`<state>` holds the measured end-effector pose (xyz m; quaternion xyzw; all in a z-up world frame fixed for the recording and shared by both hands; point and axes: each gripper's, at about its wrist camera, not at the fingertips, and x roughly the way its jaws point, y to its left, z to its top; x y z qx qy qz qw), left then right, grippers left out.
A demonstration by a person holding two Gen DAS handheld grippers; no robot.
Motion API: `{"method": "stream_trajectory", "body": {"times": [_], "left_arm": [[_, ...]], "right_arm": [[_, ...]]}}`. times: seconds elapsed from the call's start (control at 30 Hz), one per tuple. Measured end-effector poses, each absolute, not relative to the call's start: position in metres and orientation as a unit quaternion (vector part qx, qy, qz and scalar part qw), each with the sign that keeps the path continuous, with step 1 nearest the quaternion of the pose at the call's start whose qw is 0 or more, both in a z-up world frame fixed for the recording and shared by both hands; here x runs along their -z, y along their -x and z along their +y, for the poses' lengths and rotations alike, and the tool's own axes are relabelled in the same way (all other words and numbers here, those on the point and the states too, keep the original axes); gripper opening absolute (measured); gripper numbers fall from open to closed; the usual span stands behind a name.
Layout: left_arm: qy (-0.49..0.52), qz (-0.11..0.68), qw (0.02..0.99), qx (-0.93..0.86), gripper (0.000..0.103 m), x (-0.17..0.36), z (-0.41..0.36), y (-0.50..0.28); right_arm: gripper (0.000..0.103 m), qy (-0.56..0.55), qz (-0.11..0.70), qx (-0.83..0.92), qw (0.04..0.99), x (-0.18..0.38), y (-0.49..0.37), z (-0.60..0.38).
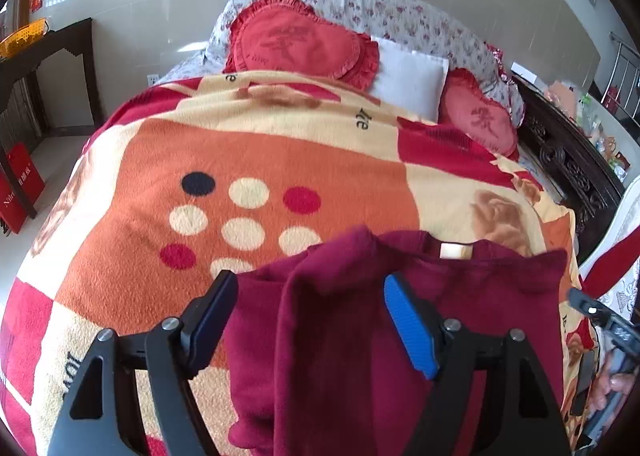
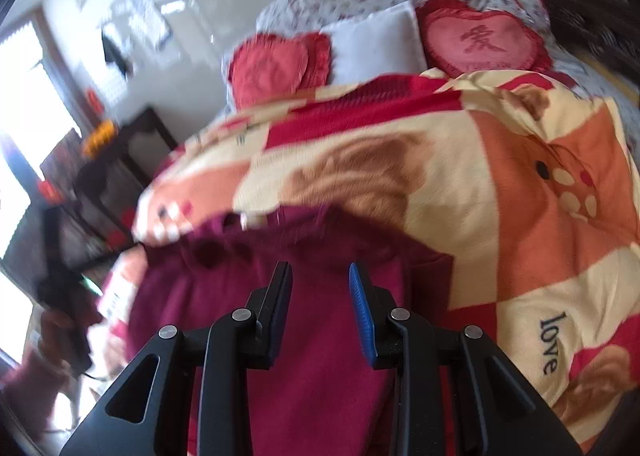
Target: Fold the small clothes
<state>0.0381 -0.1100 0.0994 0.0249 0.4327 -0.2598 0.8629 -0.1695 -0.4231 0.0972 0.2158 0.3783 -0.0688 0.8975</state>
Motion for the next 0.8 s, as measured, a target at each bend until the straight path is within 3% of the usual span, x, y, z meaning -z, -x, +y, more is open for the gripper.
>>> {"method": "stream_trajectory", "body": {"times": [0.43,0.8], "left_arm": [[-0.087,0.49,0.849,0.177,0.081,-0.033,-0.126,-0.077],[-0.105,0.451,0.867,0.183,0.081,-0.062,-0.12,-0.048]], "right_arm": [[0.009,-0.256,0.389,0.133,0.875,-0.052,0.094,-0.459],[0.013,-0.257,0.404,0.113,0.871,-0.08,0.155,-0.433]]}}
